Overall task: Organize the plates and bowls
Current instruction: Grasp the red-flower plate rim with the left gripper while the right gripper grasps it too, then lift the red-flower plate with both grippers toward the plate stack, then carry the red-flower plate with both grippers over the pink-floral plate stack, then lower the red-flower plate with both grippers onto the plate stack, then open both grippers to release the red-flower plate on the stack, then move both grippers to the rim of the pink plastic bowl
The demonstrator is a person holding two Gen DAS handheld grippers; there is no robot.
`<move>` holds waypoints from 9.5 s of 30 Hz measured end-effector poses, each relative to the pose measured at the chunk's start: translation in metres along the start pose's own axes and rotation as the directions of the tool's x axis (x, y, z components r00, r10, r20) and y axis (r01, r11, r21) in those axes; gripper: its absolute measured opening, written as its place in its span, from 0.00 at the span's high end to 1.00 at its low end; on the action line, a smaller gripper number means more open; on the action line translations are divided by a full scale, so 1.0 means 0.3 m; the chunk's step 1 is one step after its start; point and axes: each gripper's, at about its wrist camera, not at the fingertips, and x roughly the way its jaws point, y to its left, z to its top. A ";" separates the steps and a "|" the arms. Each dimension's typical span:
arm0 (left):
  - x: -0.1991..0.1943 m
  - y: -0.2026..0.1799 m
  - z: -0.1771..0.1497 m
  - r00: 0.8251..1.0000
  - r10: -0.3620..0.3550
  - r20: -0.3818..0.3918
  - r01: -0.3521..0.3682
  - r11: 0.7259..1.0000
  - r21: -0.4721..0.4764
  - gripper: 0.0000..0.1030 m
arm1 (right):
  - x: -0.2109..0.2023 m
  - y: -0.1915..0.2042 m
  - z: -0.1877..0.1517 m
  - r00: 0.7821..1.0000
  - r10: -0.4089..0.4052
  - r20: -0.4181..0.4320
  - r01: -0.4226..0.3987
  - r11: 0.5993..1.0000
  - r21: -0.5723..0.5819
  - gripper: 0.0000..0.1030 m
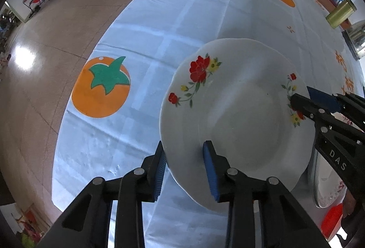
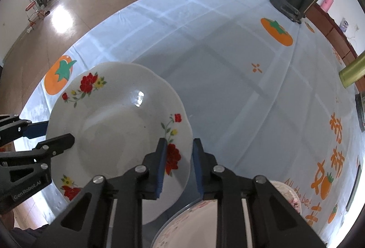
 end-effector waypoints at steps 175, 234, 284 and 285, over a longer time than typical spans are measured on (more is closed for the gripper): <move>-0.225 -0.645 -0.190 0.998 -0.028 0.062 0.002 0.925 0.381 0.71 | -0.398 -0.399 -0.586 0.996 -0.076 0.052 0.055 0.943 0.327 0.81; -0.089 -0.659 -0.050 0.999 -0.033 -0.019 0.038 0.920 0.389 0.70 | -0.270 -0.498 -0.480 0.997 -0.075 -0.004 0.072 0.940 0.334 0.81; -0.263 -0.834 -0.381 0.983 -0.179 -0.032 0.163 0.787 0.594 0.67 | -0.558 -0.464 -0.959 0.990 -0.133 0.046 0.092 0.858 0.506 0.59; -0.263 -0.843 -0.392 0.981 -0.188 -0.043 0.175 0.779 0.602 0.68 | -0.563 -0.466 -0.985 0.990 -0.137 0.042 0.096 0.852 0.515 0.60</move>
